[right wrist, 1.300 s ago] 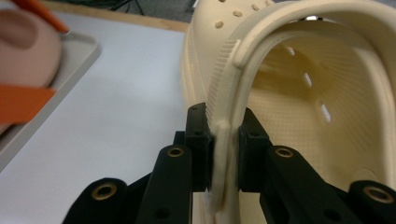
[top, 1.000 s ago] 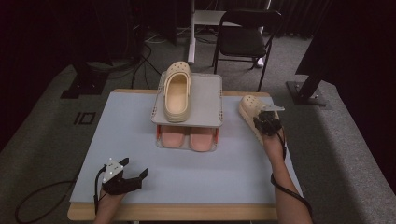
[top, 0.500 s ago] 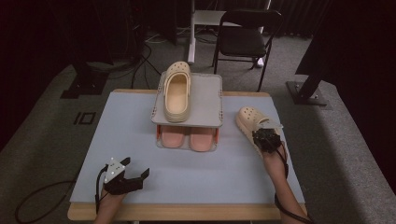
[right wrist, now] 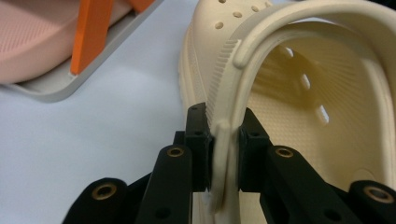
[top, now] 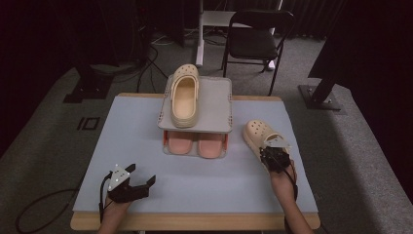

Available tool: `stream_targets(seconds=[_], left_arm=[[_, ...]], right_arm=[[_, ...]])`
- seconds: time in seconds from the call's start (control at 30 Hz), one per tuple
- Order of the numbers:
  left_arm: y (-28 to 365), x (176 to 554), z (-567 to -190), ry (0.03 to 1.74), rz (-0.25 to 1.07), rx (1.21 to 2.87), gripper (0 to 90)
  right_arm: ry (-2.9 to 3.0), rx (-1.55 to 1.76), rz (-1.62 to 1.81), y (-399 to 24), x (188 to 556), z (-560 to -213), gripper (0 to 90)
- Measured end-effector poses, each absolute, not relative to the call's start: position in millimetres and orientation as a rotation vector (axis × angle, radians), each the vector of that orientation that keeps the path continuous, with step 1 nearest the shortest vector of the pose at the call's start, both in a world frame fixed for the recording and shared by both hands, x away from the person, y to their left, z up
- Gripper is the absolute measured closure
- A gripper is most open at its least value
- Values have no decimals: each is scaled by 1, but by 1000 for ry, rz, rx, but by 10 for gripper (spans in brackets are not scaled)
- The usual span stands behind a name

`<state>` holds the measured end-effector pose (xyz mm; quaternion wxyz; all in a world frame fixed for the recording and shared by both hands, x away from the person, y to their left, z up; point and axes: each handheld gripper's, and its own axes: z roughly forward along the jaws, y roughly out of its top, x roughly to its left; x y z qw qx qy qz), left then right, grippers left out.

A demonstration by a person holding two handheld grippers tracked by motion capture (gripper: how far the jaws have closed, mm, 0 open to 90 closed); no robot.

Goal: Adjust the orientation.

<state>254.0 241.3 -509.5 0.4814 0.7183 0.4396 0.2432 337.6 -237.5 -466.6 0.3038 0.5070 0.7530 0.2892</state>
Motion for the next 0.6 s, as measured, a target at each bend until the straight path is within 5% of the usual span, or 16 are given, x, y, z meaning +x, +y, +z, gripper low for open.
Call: stream_targets(seconds=[0.37,0.5,0.57,0.6], left_arm=[[241,254,-510,1077,587,1756,87],[241,255,-510,1075,586,1757,87],[241,255,-510,1075,586,1757,87],[241,255,-511,1078,583,1755,87]], right_arm=[[2010,1361,773,-231,333,-486,777],[2037,1345,822,-236,332,-484,600],[2037,1345,822,-236,332,-484,600],[2060,1308,848,-238,326,-476,517]])
